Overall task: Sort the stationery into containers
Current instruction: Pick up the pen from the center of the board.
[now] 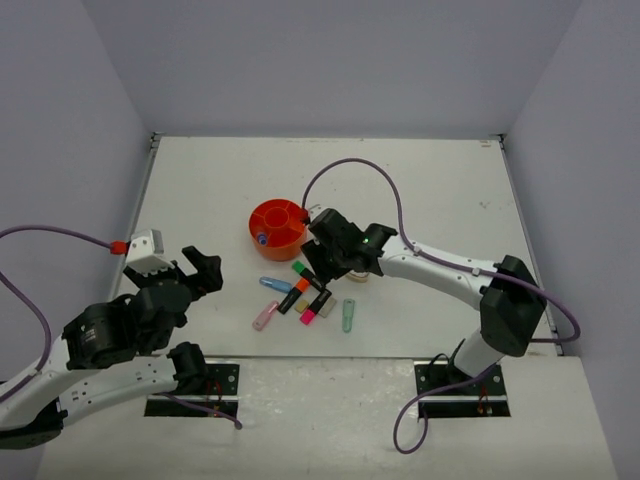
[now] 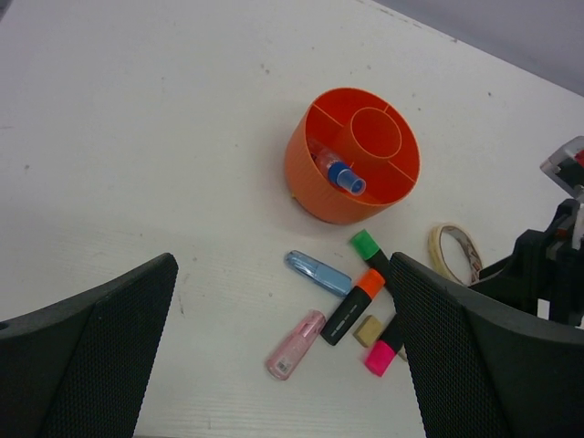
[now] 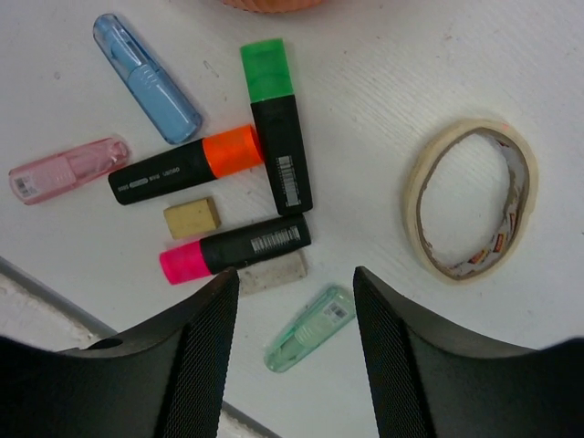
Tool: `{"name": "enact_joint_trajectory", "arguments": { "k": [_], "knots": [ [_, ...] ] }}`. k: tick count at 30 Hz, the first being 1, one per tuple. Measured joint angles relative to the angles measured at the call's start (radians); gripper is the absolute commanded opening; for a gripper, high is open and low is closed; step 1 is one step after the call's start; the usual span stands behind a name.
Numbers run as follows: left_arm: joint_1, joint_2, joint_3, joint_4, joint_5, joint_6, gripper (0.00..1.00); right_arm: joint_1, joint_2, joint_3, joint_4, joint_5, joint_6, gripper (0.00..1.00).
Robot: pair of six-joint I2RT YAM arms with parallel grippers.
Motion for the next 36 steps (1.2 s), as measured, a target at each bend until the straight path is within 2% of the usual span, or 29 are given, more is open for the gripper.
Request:
{"name": "enact_joint_trajectory", "arguments": {
  "k": [8,20,22,26,32,34,36],
  "knots": [
    [0.000,0.025,0.000,0.000,0.001,0.000,1.00,-0.008,0.227,0.070,0.048,0.000,-0.011,0.50],
    [0.000,0.003,-0.004,0.002,0.007,0.006,1.00,-0.021,0.383,0.141,0.062,-0.037,-0.018,0.45],
    [0.000,-0.006,-0.004,0.002,0.007,0.007,1.00,-0.021,0.389,0.145,0.065,-0.041,-0.018,0.40],
    [0.000,-0.013,-0.004,0.002,0.007,0.008,1.00,-0.021,0.391,0.145,0.067,-0.034,-0.011,0.20],
    [0.000,-0.013,-0.004,0.004,0.008,0.008,1.00,-0.019,0.364,0.107,0.085,0.017,0.019,0.08],
    [0.000,-0.006,-0.004,0.011,0.016,0.008,1.00,-0.020,0.320,0.064,0.082,0.048,0.028,0.01],
    [0.000,0.017,-0.003,0.035,0.044,0.013,1.00,-0.020,0.253,0.022,0.082,0.060,0.032,0.00]
  ]
}}
